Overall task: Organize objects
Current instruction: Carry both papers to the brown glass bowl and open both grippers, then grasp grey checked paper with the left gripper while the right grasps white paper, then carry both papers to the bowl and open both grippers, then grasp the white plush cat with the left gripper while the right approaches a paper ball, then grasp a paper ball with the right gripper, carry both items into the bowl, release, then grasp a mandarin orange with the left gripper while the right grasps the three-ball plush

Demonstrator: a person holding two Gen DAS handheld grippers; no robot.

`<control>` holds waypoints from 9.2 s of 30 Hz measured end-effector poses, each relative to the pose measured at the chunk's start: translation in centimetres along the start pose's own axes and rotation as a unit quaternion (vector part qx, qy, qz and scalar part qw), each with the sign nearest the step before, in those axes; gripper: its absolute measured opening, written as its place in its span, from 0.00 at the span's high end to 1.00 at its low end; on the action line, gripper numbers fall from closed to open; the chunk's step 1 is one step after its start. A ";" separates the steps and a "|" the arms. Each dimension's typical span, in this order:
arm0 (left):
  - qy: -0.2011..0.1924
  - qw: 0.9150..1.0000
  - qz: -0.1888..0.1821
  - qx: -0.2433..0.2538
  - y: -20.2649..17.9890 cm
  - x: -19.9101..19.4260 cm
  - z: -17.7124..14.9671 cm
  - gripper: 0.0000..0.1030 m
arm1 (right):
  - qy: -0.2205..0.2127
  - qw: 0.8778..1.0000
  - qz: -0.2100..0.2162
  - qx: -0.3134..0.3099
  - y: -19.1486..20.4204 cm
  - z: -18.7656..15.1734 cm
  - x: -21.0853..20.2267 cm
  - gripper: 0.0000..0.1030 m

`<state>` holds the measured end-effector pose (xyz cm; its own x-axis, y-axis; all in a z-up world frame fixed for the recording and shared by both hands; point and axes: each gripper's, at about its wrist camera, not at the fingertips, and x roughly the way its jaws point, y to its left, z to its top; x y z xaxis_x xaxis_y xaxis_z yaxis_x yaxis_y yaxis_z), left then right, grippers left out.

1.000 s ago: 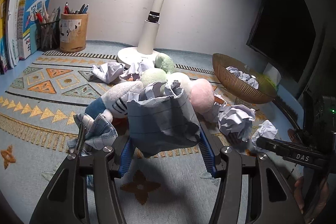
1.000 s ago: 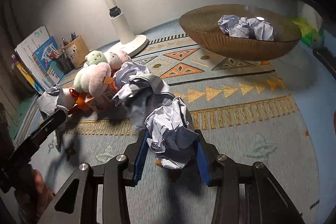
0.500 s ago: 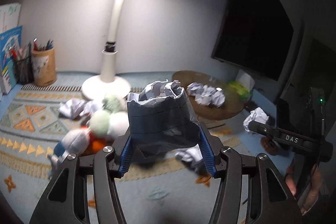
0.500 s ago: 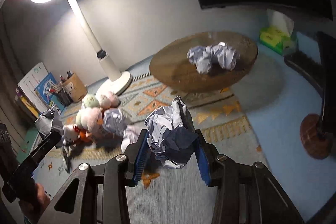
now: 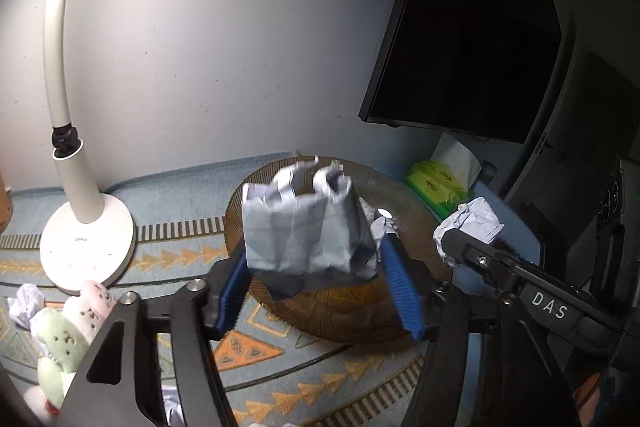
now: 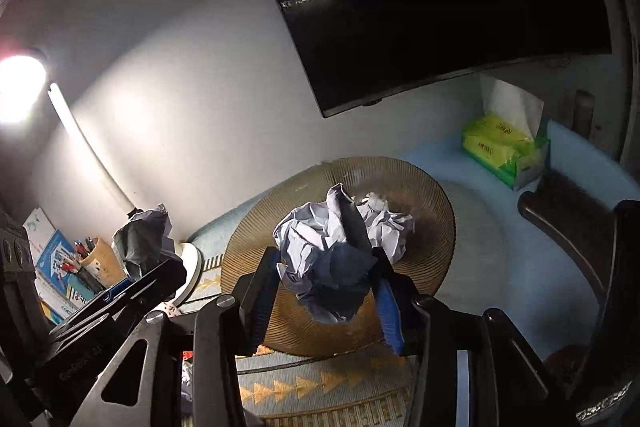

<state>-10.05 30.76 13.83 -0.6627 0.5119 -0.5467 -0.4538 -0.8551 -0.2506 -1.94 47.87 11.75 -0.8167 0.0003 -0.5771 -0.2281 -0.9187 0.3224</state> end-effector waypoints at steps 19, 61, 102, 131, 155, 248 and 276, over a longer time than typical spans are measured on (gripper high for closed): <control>-0.133 0.987 0.088 -0.014 8.3 -22.9 -3.5 0.06 | -0.008 0.995 0.083 -0.049 4.7 -4.6 -7.7 0.32; 0.072 0.983 0.130 -0.107 22.1 -16.7 -20.0 0.84 | 0.143 0.980 0.066 -0.125 10.5 -18.0 4.0 0.35; 0.048 0.998 0.003 0.050 -1.1 0.6 -0.3 0.81 | -0.057 0.998 -0.002 -0.029 0.0 0.4 -1.1 0.58; -0.097 0.990 0.101 -0.032 13.5 -25.2 -7.6 0.01 | -0.021 0.987 0.123 -0.105 10.7 -9.5 -4.8 0.12; 0.081 0.983 0.166 0.025 19.9 -12.8 -15.3 0.35 | 0.101 0.966 0.129 -0.200 13.8 -17.6 4.6 0.12; 0.027 0.999 0.028 -0.037 3.2 2.3 1.9 0.43 | 0.014 0.998 0.045 -0.041 0.4 3.2 2.8 0.50; -0.082 0.965 0.246 -0.042 17.6 -22.6 -10.0 0.01 | 0.033 0.972 0.180 -0.148 14.1 -11.4 -3.1 0.35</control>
<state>2.86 3.32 13.79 -0.8737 0.0430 -0.4846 -0.0156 -0.9981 -0.0604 3.42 30.46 9.54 -0.7773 -0.3583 -0.5172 0.2359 -0.9280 0.2882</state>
